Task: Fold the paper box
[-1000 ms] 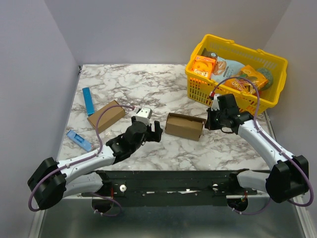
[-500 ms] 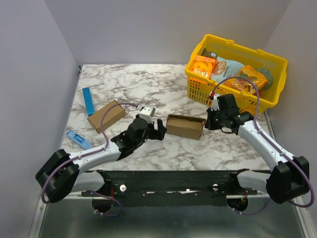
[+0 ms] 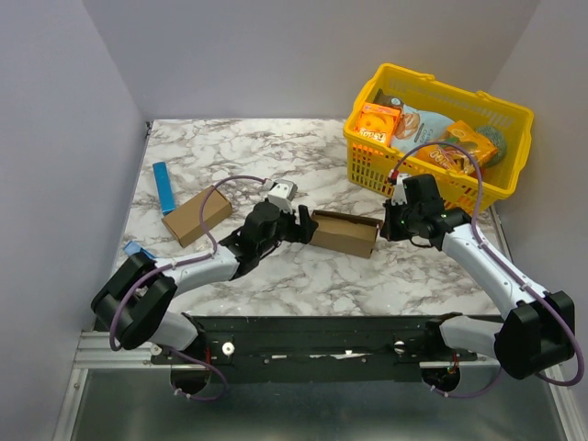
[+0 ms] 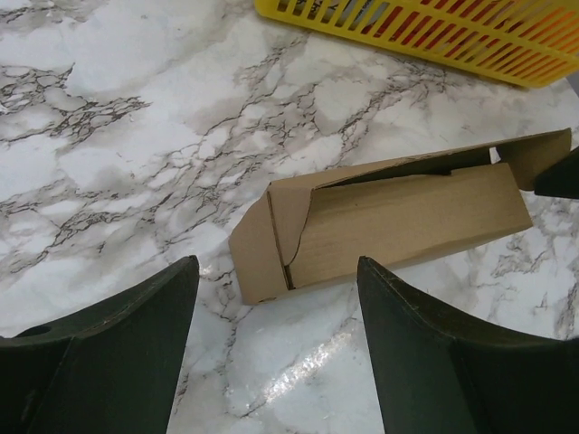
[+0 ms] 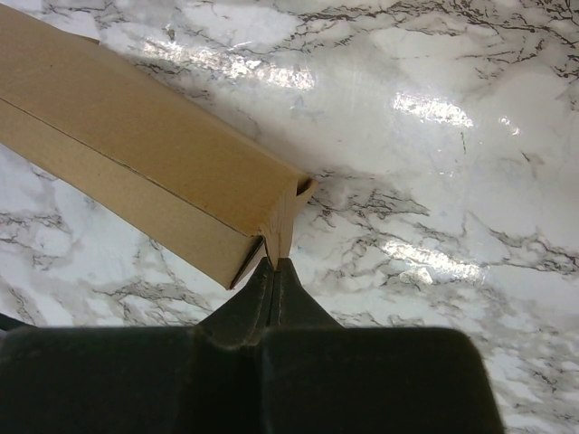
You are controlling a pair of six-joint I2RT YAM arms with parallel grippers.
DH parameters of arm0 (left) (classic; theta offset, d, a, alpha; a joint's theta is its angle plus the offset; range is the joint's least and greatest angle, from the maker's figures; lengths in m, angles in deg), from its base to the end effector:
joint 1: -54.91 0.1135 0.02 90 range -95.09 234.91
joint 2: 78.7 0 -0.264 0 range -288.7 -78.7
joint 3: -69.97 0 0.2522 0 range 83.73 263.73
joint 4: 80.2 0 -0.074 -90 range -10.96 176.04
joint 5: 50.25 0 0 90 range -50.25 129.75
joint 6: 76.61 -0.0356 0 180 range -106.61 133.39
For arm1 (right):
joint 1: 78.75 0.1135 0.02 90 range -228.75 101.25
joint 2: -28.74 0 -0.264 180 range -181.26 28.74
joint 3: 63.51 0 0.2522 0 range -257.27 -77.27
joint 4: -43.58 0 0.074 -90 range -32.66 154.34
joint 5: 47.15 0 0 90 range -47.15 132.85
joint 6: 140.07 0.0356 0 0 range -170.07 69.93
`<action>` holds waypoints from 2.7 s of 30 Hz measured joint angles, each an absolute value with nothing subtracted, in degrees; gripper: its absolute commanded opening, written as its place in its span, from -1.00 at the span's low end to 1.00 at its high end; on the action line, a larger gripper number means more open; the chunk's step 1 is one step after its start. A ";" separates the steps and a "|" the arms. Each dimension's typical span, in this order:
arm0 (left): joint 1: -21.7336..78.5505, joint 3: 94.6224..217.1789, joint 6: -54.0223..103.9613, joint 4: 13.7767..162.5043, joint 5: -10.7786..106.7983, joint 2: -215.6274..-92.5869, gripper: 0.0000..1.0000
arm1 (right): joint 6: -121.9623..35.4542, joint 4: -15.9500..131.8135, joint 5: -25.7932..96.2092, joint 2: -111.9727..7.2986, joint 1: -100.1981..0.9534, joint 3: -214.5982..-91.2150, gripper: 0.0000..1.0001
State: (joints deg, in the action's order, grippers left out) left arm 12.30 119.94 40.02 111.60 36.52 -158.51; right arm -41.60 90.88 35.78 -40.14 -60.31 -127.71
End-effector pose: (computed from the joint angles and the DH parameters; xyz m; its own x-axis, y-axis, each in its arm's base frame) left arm 0.2194 -0.1991 0.2139 -0.4890 -0.1582 -0.8578 0.4668 0.7833 -0.4106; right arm 0.2297 0.0812 0.2531 -0.7960 -0.1113 -0.5949 -0.2715 0.9442 0.1866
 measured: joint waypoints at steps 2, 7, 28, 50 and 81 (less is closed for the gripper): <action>12.30 120.40 39.37 111.71 36.66 -160.17 0.52 | -41.62 90.88 35.78 -40.14 -60.31 -127.71 -0.99; 12.32 122.23 37.90 111.71 36.59 -164.04 0.38 | -41.62 90.88 35.78 -40.14 -60.29 -127.71 -0.99; 12.43 124.57 36.94 120.45 37.64 -170.88 -0.39 | -41.75 91.40 34.38 -40.49 -59.96 -127.86 -0.99; 11.69 125.51 30.78 122.51 36.24 -172.33 -0.93 | -35.63 94.55 31.93 -42.26 -59.96 -130.55 -0.99; 10.24 126.69 29.27 121.19 33.16 -172.81 -1.00 | -33.23 88.52 32.94 -40.84 -59.96 -125.59 -0.81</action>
State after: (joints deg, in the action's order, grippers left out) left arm 10.24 126.69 29.27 121.19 33.16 -172.81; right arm -33.23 88.52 32.94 -40.84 -59.96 -125.59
